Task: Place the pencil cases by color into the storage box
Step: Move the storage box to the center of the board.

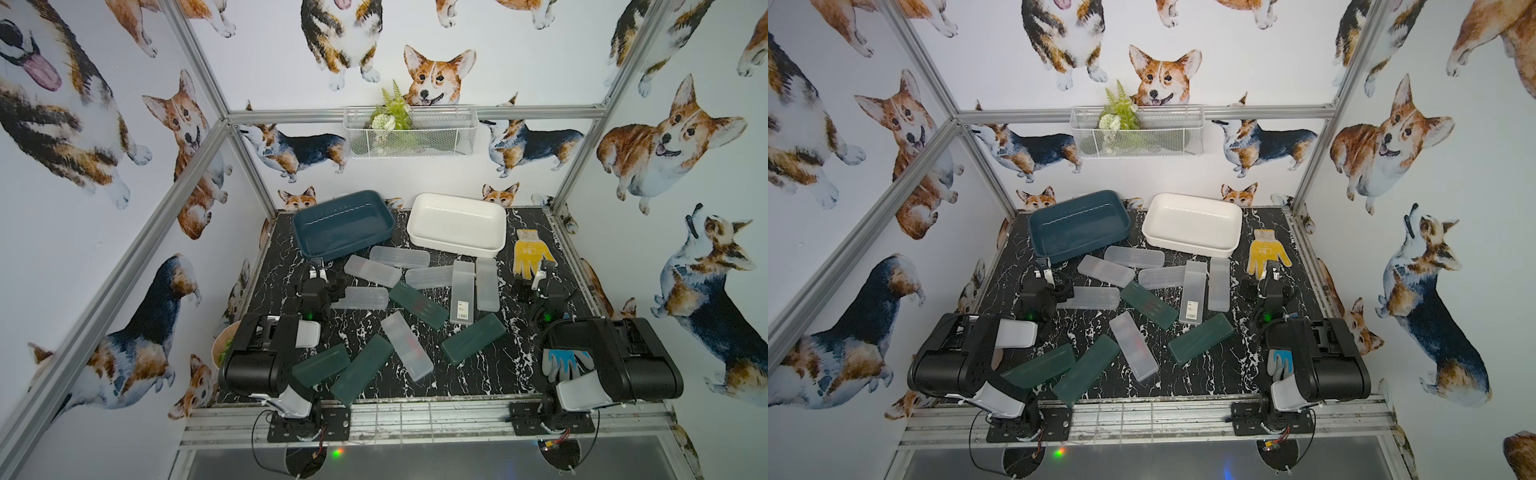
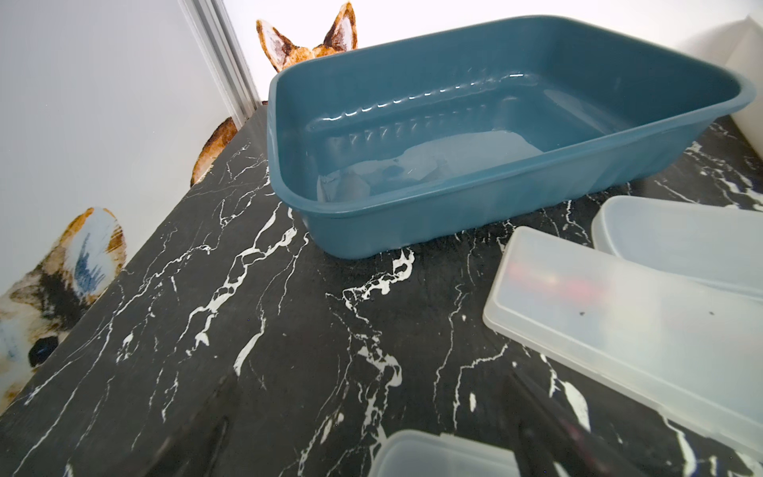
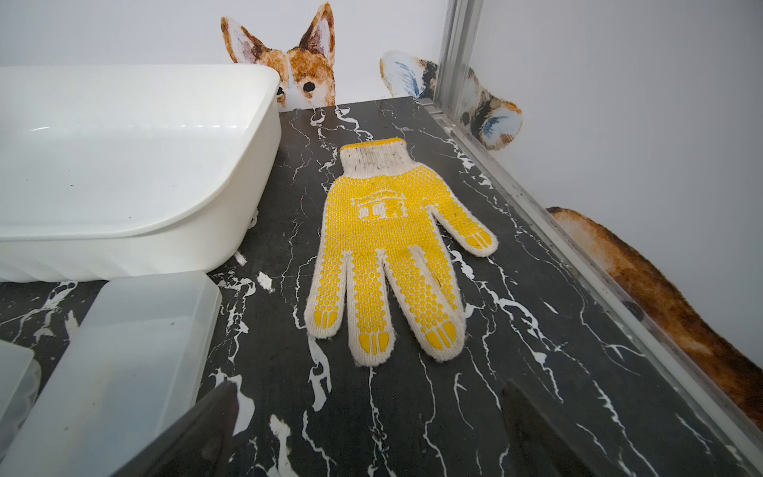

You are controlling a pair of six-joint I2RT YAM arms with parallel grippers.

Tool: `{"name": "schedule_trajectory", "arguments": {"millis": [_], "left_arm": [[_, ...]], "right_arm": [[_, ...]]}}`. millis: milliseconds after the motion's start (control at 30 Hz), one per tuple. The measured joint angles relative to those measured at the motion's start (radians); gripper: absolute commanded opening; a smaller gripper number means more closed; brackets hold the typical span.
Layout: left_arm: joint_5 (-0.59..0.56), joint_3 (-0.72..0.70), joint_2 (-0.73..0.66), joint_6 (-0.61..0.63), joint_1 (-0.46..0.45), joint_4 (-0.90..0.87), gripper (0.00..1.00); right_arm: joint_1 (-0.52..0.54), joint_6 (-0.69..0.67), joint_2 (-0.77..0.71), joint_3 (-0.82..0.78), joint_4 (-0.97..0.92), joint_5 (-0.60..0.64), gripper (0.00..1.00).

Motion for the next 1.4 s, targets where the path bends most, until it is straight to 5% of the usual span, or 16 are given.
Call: {"name": "schedule_trajectory", "arguments": {"millis": [1400], "left_arm": [[0.007,-0.011,-0.001,0.000,0.000,0.006,1.00]], "right_arm": [[0.000,0.000,-0.001,-0.004,0.002,0.000,1.00]]}}
